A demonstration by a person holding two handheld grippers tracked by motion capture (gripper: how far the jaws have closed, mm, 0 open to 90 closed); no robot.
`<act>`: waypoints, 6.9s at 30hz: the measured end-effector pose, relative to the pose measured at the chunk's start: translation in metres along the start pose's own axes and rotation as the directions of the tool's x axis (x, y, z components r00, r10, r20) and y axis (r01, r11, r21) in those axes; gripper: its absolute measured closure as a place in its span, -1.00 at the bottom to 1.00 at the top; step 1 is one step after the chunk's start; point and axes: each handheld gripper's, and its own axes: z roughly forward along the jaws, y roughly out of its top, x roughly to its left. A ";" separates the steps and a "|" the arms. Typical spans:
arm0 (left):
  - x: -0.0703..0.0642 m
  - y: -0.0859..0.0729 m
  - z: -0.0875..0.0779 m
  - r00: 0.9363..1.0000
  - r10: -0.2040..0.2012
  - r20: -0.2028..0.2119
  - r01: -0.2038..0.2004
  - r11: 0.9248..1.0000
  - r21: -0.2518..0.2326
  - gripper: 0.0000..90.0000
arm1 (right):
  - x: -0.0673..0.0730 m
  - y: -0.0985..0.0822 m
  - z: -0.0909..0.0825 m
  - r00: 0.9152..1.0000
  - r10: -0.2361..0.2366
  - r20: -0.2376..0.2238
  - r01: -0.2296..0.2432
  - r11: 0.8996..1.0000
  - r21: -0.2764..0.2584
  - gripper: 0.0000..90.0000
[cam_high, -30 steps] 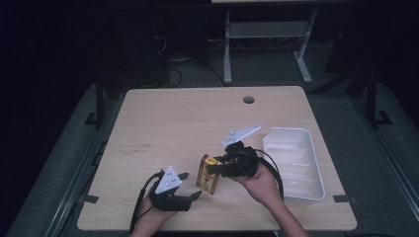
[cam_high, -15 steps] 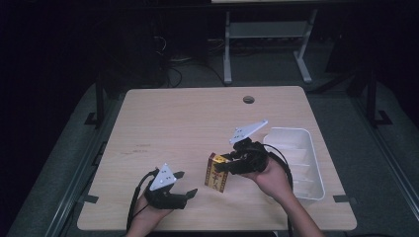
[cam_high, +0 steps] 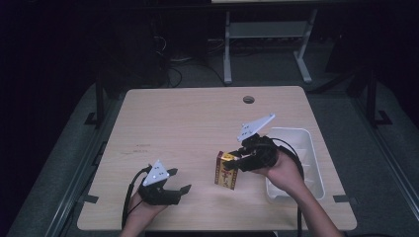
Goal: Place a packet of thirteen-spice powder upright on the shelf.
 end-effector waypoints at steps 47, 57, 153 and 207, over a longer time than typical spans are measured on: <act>0.027 -0.005 -0.011 0.997 -0.054 -0.048 0.054 0.999 -0.004 -0.45 | -0.017 0.006 -0.049 0.993 -0.121 -0.001 0.121 0.992 0.037 0.52; 0.030 -0.006 -0.011 0.997 -0.058 -0.056 0.058 0.998 -0.002 -0.46 | -0.024 0.005 -0.061 0.990 -0.137 0.008 0.137 0.990 0.037 0.52; 0.039 -0.013 -0.012 0.991 -0.103 -0.084 0.103 0.995 -0.001 -0.46 | -0.116 -0.077 -0.079 0.993 -0.032 0.112 0.016 0.990 0.140 0.51; 0.034 -0.012 -0.007 0.993 -0.094 -0.065 0.095 0.995 0.012 -0.46 | -0.110 -0.112 -0.083 0.977 0.056 0.204 -0.096 0.976 0.193 0.46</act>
